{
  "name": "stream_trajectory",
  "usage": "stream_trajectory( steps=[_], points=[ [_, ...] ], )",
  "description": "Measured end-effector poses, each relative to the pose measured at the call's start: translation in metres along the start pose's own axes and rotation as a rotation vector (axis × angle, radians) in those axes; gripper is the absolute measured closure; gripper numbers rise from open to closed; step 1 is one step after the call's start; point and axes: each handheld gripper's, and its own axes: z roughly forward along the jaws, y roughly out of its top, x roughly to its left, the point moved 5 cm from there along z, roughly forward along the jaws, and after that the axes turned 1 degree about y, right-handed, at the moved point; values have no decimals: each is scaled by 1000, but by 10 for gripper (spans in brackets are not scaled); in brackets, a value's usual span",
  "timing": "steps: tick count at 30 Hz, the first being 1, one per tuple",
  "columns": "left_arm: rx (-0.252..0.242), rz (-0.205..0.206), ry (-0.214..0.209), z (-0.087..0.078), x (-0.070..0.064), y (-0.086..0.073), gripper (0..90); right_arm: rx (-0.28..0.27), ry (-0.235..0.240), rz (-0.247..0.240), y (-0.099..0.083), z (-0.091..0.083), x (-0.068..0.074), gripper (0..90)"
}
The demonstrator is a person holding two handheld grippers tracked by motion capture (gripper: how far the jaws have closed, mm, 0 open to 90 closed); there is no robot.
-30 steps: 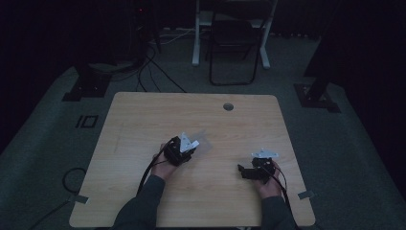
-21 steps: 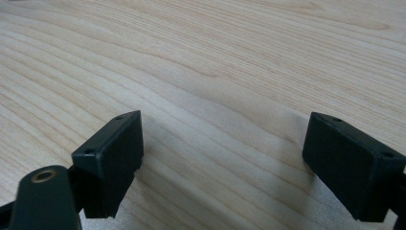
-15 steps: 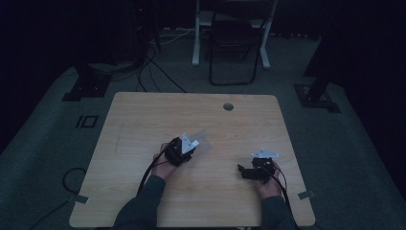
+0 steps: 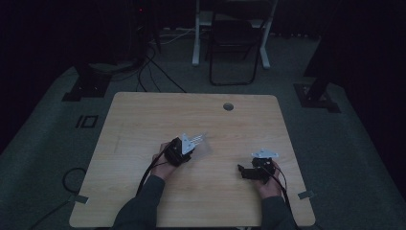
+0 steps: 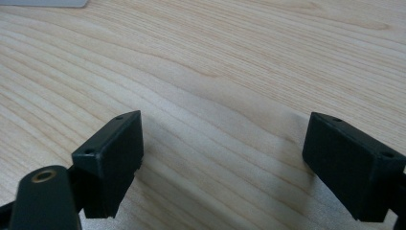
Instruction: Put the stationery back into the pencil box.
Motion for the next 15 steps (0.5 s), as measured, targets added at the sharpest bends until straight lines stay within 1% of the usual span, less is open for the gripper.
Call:
stream_trajectory(
  steps=[4, 7, 9, 12, 15],
  points=[
    [-6, -4, -1, -3, 0, 1, 640, 0, 0, 0, 0, 0, 0, 138],
    [-25, -8, -9, -8, -2, 3, 620, 0, 0, 1, 0, 0, 0, 138],
    [-45, -10, -25, -14, -4, 6, 607, 0, 0, 1, 0, 0, 0, 138],
    [-78, -25, -46, -23, -7, 10, 591, 0, 0, 0, 0, 0, 0, 138],
    [-99, -30, -64, -31, -10, 13, 580, 0, 0, 0, 0, 0, 0, 138]
  ],
)
